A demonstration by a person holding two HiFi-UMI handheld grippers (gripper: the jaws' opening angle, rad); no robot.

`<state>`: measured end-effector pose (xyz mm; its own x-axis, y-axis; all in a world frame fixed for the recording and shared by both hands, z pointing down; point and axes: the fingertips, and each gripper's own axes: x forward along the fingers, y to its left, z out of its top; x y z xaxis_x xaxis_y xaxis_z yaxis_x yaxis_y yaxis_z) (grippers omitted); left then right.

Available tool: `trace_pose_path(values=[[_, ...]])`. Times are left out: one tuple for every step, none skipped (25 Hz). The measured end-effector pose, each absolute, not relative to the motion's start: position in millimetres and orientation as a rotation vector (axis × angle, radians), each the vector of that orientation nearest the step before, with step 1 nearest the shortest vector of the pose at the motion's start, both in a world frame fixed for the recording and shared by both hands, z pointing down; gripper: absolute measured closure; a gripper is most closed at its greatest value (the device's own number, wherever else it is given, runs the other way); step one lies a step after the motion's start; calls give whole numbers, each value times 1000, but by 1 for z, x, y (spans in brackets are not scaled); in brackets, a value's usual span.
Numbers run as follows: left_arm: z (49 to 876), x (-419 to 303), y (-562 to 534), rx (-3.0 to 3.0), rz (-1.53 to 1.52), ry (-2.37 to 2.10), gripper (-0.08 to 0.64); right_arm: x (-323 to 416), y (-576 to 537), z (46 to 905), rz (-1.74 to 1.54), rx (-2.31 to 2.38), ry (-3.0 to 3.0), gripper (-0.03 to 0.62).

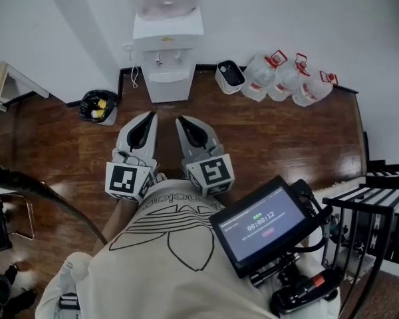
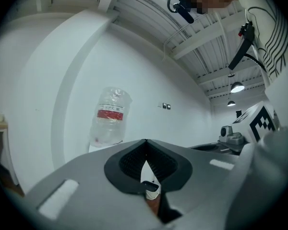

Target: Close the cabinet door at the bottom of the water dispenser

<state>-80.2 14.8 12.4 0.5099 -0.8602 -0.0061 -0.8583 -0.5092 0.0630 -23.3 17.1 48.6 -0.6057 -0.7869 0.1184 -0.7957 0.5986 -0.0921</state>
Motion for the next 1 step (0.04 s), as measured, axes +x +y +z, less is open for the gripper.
trace_pose_path(values=[[11, -80, 16, 2684, -62, -1525, 541, -23, 17, 47, 208, 1366, -2750, 591]])
